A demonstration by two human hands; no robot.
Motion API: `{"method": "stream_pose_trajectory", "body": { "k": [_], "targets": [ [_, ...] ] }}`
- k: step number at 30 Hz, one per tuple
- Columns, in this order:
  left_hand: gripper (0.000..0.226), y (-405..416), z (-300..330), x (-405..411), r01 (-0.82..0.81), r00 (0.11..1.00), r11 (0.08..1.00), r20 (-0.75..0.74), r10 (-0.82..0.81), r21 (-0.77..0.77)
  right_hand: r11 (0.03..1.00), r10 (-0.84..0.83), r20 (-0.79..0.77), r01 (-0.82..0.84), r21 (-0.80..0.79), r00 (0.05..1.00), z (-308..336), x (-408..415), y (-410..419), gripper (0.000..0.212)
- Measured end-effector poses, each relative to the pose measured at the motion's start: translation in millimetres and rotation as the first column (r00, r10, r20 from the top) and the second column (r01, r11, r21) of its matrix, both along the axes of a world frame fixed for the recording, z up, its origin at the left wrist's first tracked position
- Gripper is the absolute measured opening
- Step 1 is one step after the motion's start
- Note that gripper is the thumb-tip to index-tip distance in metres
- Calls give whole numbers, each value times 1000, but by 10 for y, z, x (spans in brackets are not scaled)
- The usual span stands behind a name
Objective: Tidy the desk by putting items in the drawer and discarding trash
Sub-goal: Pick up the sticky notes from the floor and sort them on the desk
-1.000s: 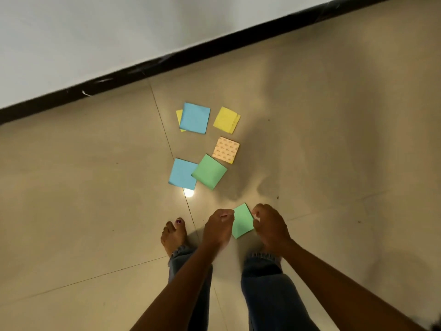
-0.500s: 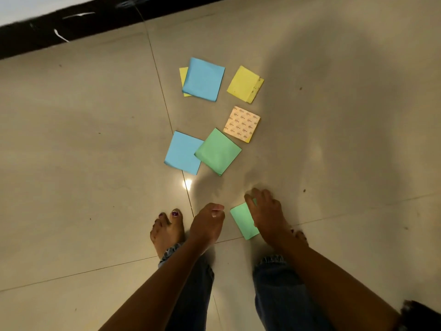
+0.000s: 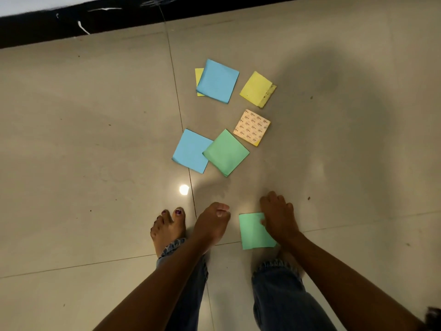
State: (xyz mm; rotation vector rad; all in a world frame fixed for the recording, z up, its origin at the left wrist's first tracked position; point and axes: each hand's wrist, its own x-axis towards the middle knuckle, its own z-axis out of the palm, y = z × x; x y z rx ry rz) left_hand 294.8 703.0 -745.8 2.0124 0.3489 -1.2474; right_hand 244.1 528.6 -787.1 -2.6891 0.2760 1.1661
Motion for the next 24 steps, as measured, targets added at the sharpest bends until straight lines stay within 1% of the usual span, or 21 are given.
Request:
{"method": "stream_pose_trajectory", "body": {
  "k": [2,3,6,7,9,11,13,14,15,16,17,18,19,20,21,22,24],
  "targets": [
    [29,8,-12,11,-16,1000,1000,14,16,-4,998,45,-14,-45,31,999,37,-27,32,49],
    [28,18,-22,7,-23,1000,1000,21,23,-6,996,89,-16,-89,23,996,40,-65,65,54],
    [28,38,-40,0,-29,999,1000,22,30,-5,971,239,-1,-239,-30,971,21,-179,147,57],
    [28,50,-54,-20,-31,999,1000,14,31,-2,965,258,-19,-259,-40,966,25,-222,208,57],
    [29,74,-78,-52,-18,1000,1000,0,18,10,970,228,-12,-228,-88,974,-61,-311,287,52],
    [28,111,-101,-89,-6,1000,1000,-8,6,23,985,157,14,-156,-81,987,-59,-322,328,41],
    [29,132,-105,-99,-10,1000,1000,-17,10,26,976,191,52,-185,-112,980,-35,-321,307,25],
    [29,136,-96,-93,-17,1000,1000,-22,18,26,975,201,56,-195,-102,978,0,-299,301,19],
    [31,133,-88,-78,-26,999,999,-25,26,22,980,188,58,-183,-75,980,33,-287,296,21],
    [35,126,-82,-59,-33,999,999,-30,34,11,989,147,95,-143,-41,985,15,-292,282,24],
    [43,113,-74,-39,-38,998,999,-43,37,-2,999,26,65,-28,29,998,23,-291,281,27],
    [52,97,-60,-22,-39,997,999,-63,38,-21,980,-152,9,149,135,988,73,-258,293,28],
    [62,78,-50,-3,-36,996,999,-82,33,-37,912,-313,-81,323,253,946,112,-234,311,29],
    [70,68,-48,9,-30,995,998,-92,26,-49,828,-404,-146,429,362,903,148,-197,335,32],
    [75,65,-56,16,-22,996,998,-90,16,-56,777,-415,-166,443,448,895,211,-139,363,34],
    [77,70,-66,21,-9,997,998,-79,4,-56,743,-389,-181,424,518,903,267,-85,387,30],
    [67,83,-78,48,21,999,998,-46,-24,-55,704,-336,-206,390,594,919,364,53,415,20]
  ]
}}
